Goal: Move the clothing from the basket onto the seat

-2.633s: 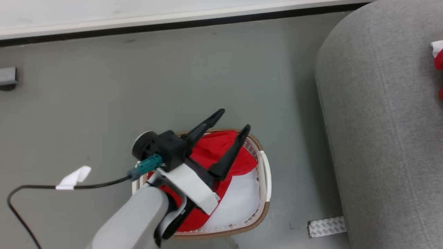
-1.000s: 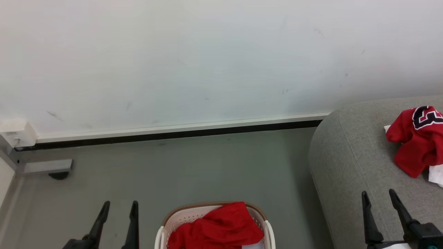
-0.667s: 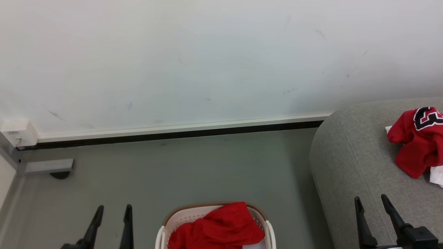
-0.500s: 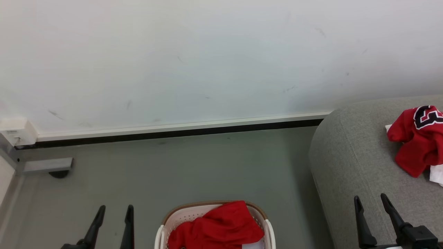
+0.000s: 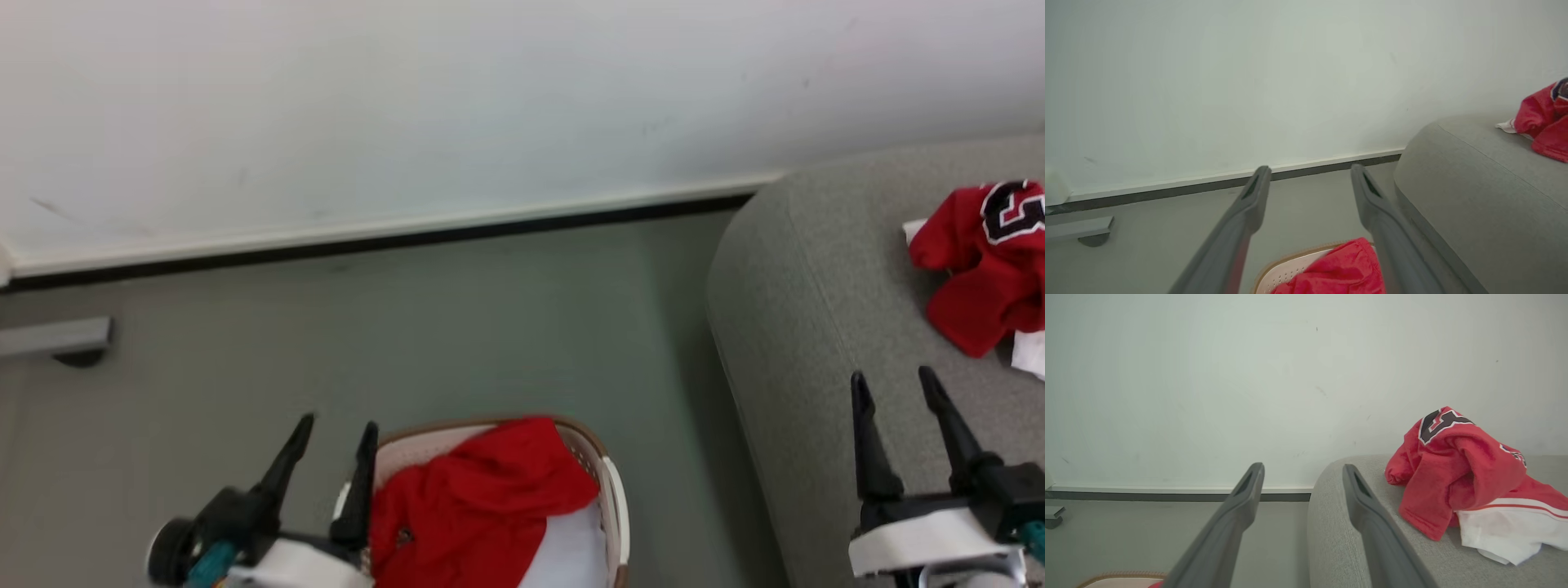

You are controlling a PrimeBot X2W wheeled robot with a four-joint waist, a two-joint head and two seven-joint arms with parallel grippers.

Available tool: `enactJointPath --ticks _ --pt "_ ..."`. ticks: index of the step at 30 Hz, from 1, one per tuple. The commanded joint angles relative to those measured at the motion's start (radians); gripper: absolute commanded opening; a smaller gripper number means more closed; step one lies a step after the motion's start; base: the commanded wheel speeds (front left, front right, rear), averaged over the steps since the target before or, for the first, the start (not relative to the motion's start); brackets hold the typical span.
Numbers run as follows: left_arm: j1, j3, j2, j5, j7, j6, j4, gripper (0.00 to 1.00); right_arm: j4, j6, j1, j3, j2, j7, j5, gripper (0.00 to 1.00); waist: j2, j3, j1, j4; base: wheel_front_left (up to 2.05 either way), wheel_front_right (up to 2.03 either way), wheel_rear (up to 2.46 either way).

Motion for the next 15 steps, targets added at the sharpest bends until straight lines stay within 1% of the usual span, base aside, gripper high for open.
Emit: enactJointPath --ticks 1,7,10,15 --pt "-0.029 -0.01 0.012 0.009 -0.001 -0.002 0.018 1.0 -0.012 -0.003 -0.022 -0.002 -0.002 0.0 0.007 1.0 -0.0001 0.079 -0.0001 -0.034 0.0 0.0 0.0" --pt "-0.239 -0.14 0.051 0.042 0.019 -0.008 0.236 1.0 -0.07 -0.003 -0.102 -0.003 -0.002 0.0 0.032 1.0 -0.0001 0.249 -0.0001 -0.081 0.0 0.0 0.0" --pt "-0.347 -0.214 0.069 0.034 0.032 -0.008 0.326 1.0 -0.1 -0.003 -0.142 -0.004 -0.002 0.0 0.041 1.0 -0.0001 0.333 -0.0001 -0.097 0.0 0.0 0.0" --pt "-0.497 -0.294 0.082 0.016 0.06 -0.008 0.473 1.0 -0.141 -0.003 -0.196 -0.009 -0.002 0.0 0.047 1.0 -0.0001 0.454 -0.0001 -0.104 0.0 0.0 0.0"
